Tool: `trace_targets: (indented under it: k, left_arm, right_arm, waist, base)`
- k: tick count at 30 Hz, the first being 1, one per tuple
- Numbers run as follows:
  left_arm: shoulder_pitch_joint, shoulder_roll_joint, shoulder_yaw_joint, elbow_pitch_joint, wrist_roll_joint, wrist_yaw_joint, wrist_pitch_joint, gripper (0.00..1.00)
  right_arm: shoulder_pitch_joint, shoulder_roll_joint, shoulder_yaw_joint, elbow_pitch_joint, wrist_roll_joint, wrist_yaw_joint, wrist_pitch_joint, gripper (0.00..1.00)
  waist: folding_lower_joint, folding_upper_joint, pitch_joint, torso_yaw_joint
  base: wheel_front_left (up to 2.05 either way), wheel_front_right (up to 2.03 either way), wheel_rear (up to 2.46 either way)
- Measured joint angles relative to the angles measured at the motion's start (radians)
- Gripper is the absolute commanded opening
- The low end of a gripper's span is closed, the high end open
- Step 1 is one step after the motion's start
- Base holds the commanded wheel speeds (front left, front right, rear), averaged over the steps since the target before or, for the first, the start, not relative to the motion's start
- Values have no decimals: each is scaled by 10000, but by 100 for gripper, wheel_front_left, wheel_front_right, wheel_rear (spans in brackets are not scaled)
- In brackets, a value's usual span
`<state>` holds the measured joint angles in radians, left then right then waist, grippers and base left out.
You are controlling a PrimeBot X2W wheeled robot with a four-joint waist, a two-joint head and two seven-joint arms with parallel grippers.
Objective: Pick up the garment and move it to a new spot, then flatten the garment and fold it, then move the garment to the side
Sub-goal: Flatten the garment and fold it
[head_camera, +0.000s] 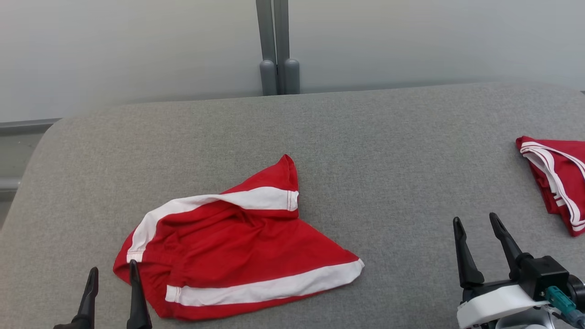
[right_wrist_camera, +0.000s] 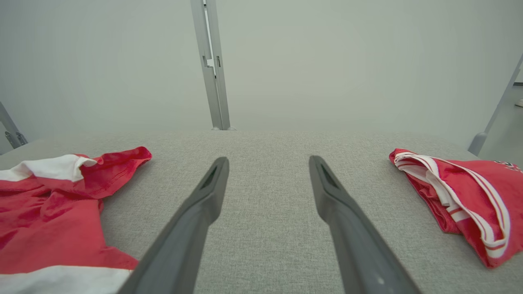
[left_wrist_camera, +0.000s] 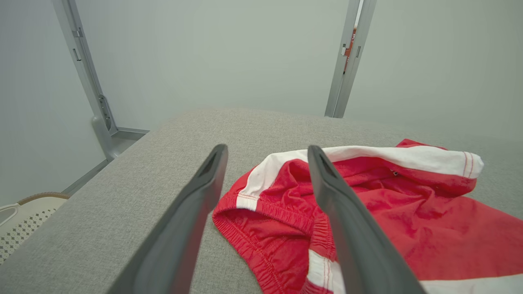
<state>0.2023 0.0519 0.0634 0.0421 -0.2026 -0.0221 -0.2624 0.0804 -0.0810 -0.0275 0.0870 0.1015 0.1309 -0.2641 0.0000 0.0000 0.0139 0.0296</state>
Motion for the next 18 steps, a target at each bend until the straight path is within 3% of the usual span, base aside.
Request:
trace_targets:
  k: [3,8,18]
  left_arm:
    - [-4,-4,-19,-4,-56,-81,0,100]
    - [-5,-19,-357,105,-65,-644,0,100]
    - [-1,-21,-384,372,-79,-934,0,100]
  right_arm:
    - [2,25,54,10,-42,0,0,100]
    - [1,44,67,-33,-96,0,0,100]
    - [-2,36,54,-63,-146,0,0,100]
  waist:
    - [0,0,-63,38]
    - [0,0,-106,3]
    - [0,0,-96,-254]
  base:
    - [0,0,0]
    - [0,0,0]
    - [0,0,0]
